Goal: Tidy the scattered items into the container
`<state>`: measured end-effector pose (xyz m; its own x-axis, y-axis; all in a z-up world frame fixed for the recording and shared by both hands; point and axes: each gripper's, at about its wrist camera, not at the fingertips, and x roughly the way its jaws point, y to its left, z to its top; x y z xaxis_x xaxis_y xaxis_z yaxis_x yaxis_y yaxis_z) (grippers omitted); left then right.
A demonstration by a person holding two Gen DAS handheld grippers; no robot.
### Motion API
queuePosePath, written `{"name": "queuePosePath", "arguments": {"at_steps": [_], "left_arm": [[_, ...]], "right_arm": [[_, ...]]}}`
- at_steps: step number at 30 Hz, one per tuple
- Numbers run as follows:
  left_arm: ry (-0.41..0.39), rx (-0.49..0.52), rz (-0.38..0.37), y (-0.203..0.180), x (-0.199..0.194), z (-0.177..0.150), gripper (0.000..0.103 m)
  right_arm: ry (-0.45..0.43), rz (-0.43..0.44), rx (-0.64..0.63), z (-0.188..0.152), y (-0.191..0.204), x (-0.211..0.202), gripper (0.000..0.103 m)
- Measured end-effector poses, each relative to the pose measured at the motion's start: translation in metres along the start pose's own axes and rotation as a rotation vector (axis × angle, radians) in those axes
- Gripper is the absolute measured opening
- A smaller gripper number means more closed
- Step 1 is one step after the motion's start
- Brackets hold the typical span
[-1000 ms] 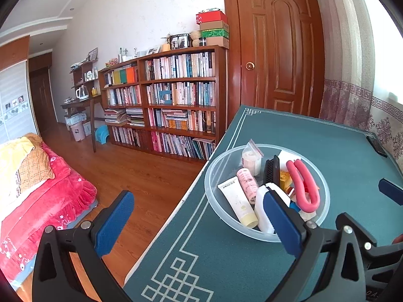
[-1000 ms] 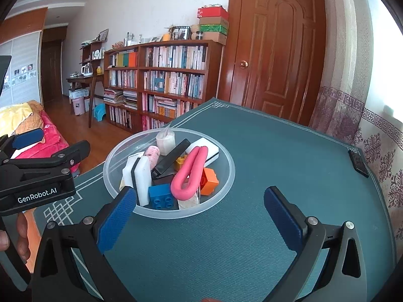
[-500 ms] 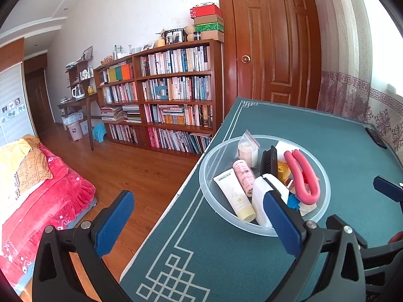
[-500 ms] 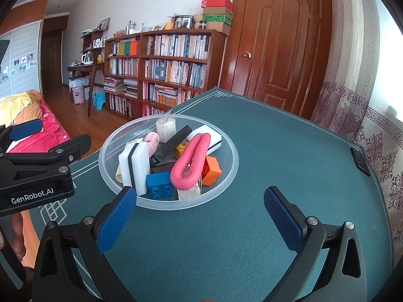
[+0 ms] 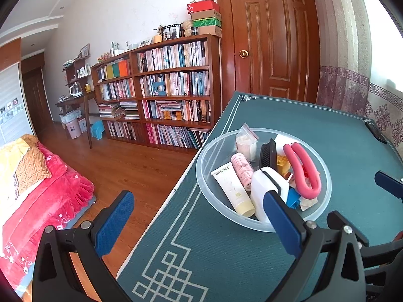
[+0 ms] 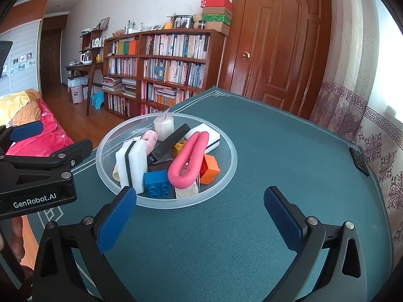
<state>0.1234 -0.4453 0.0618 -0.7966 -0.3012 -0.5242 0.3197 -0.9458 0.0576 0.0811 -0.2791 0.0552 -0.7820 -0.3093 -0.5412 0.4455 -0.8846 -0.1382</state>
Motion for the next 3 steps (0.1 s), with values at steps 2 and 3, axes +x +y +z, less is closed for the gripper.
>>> {"name": "queuePosePath", "arguments": {"at_steps": [2,3], "left_arm": [[0.002,0.005,-0.003,-0.0017,-0.0003,-0.0004,0.103],[0.004,0.006,-0.005,-0.0029,-0.0003,-0.0007,0.103]], "right_arm": [[0.006,-0.005,0.001,-0.0007,-0.0017,0.0013,0.103],[0.009,-0.009,0.001,-0.0012,-0.0025,0.0014,0.103]]}}
